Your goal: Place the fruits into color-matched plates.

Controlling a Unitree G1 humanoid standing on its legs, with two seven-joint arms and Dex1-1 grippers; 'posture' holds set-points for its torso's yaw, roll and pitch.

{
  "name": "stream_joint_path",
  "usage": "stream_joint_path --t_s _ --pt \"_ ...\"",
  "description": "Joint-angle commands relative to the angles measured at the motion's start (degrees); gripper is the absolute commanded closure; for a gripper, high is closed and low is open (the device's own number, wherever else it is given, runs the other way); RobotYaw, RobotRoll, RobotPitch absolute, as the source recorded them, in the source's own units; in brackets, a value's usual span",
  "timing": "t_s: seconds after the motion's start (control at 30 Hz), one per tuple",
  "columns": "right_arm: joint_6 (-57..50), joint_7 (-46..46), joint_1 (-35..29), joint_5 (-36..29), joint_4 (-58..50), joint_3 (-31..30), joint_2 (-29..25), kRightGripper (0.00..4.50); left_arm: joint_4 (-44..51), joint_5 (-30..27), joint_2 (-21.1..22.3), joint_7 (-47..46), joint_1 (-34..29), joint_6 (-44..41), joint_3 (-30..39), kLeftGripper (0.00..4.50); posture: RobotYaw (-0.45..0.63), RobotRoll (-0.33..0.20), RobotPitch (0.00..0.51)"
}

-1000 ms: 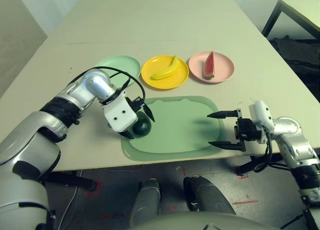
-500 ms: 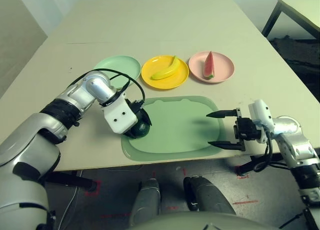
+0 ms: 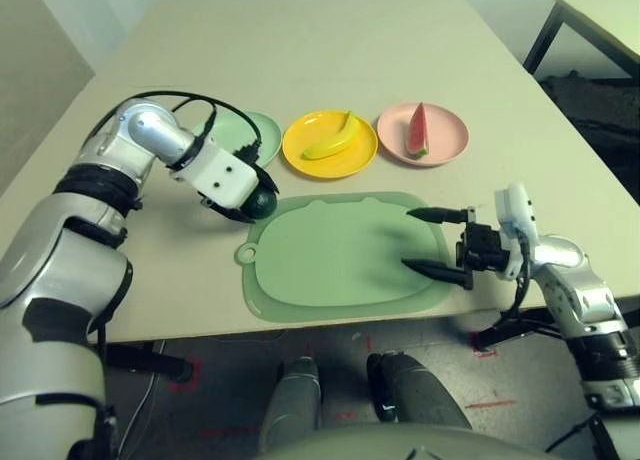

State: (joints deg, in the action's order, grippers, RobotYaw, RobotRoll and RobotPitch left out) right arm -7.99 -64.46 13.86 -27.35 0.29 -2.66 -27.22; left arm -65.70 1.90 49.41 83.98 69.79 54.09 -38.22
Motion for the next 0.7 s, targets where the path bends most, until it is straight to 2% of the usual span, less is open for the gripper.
stream_joint_path --t_s 0.03,0.17,0.33,0.5,0.7 --pt "-2.02 3.30 -0.63 -0.35 -1.76 0.85 0.85 0.00 -4.76 9.20 -0.03 -8.96 1.97 -0.06 1.21 1.60 -0.09 0.000 0.111" --pt "-2.82 4.55 -1.39 -0.28 -2.79 0.86 0.52 0.00 -8.25 22.57 0.13 -27.17 3.82 -5.78 -1.78 1.60 -0.10 0.000 0.115" --pt "-3.91 5.35 -2.55 -0.83 -4.77 1.16 0.16 0.00 -10.89 32.80 -1.37 -42.76 4.48 -13.97 -3.70 1.60 -0.11 0.000 0.119" --pt "-4.96 5.47 -3.87 -1.02 -6.68 1.41 -0.22 0.00 -12.39 37.78 -3.23 -52.89 3.54 -20.07 -3.21 1.60 -0.11 0.000 0.122" --pt "-5.70 5.39 -3.40 -1.28 -6.84 1.85 -0.97 0.00 -12.96 38.38 -5.51 -55.49 1.68 -21.60 -1.11 1.60 -0.12 0.000 0.129"
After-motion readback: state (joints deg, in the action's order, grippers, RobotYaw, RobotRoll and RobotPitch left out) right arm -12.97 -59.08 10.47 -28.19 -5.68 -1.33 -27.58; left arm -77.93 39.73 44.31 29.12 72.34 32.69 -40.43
